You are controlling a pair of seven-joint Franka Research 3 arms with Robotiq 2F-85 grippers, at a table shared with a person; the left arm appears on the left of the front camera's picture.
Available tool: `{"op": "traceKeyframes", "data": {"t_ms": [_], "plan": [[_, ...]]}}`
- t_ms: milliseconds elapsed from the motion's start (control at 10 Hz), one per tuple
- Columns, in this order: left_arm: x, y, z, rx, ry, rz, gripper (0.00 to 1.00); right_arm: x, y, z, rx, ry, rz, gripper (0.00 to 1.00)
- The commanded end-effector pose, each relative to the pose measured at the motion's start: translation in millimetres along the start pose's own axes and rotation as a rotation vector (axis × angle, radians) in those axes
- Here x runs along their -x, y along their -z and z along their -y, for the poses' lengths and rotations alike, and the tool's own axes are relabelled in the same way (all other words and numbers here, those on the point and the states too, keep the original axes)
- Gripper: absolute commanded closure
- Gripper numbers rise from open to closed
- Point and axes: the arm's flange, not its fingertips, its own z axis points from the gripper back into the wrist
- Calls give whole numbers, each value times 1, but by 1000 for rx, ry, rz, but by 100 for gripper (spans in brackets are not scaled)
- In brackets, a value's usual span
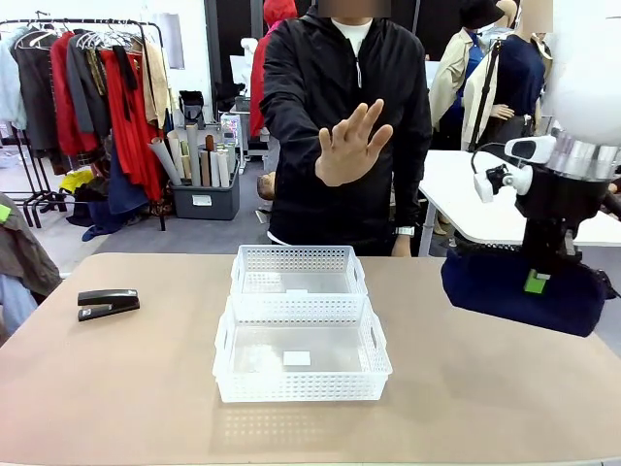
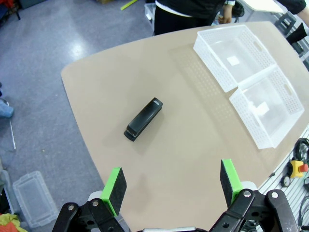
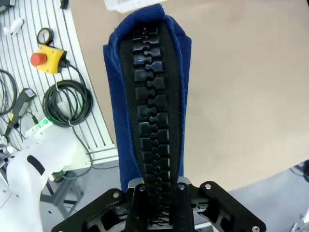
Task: Distribute items into two baskets.
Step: Move the picked Pencil pouch towards the Organizing basket indicated by the person, stopping as directed, then place the picked Pencil pouch into the Organizing basket as instructed by the person.
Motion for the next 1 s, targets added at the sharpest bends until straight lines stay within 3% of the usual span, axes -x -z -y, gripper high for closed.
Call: {"op": "traceKeyframes", "data": {"t_ms": [0, 100, 900], "plan": [[0, 0, -1, 15, 10, 14, 0, -13, 9, 5, -5, -6, -69, 100], [0, 0, -1, 15, 10, 14, 0, 0, 0, 0, 0, 0, 0, 100], [0, 0, -1, 15, 10, 14, 0, 0, 0, 0, 0, 0, 0, 100]]}}
